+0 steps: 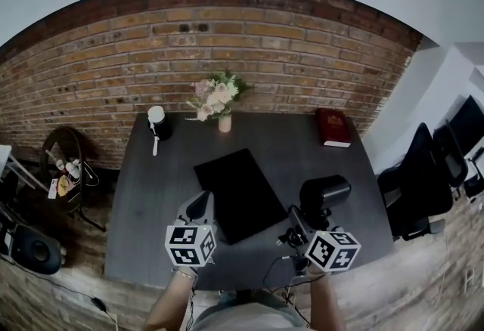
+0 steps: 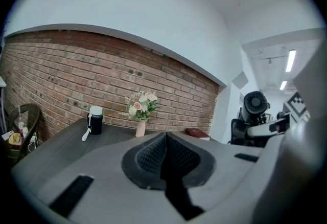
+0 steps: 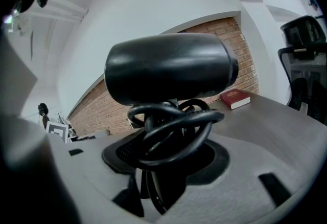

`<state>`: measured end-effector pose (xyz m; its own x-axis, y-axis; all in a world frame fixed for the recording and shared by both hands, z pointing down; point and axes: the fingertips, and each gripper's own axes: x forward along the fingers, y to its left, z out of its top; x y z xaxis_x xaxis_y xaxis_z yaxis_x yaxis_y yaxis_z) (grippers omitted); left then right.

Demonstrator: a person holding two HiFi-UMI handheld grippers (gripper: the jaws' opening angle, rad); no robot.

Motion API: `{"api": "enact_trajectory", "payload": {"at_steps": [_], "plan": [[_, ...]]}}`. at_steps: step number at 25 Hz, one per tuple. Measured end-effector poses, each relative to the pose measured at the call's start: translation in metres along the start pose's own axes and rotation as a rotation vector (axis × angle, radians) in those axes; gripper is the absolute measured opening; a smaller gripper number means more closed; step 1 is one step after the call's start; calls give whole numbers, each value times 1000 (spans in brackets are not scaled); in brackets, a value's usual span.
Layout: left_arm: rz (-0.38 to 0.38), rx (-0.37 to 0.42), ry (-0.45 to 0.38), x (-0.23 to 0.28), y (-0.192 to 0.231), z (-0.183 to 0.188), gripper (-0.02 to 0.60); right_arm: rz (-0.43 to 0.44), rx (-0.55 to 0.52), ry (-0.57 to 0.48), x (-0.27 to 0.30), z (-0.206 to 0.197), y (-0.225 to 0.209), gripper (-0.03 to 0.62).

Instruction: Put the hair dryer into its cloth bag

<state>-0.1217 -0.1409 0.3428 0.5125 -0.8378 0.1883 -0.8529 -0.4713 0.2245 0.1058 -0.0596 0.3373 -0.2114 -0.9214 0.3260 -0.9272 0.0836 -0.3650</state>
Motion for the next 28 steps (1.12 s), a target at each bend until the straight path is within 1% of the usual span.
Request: {"api": "enact_trajectory", "payload": {"at_steps": [6, 11, 14, 22, 26, 28], "plan": [[31, -13, 21, 8, -4, -8, 6, 21, -5, 38, 13, 0, -14, 232], [60, -27, 56, 12, -3, -23, 6, 25, 5, 94, 17, -17, -30, 232], [64, -36, 84, 16, -11, -38, 6, 20, 17, 130, 16, -27, -44, 232], [72, -69, 226, 21, -22, -110, 6, 11, 81, 218, 18, -64, -71, 232], [80, -80, 303, 14, -26, -149, 6, 8, 126, 256, 14, -88, -82, 232], [80, -80, 324, 14, -29, -161, 6, 11, 144, 267, 14, -95, -87, 232]]}}
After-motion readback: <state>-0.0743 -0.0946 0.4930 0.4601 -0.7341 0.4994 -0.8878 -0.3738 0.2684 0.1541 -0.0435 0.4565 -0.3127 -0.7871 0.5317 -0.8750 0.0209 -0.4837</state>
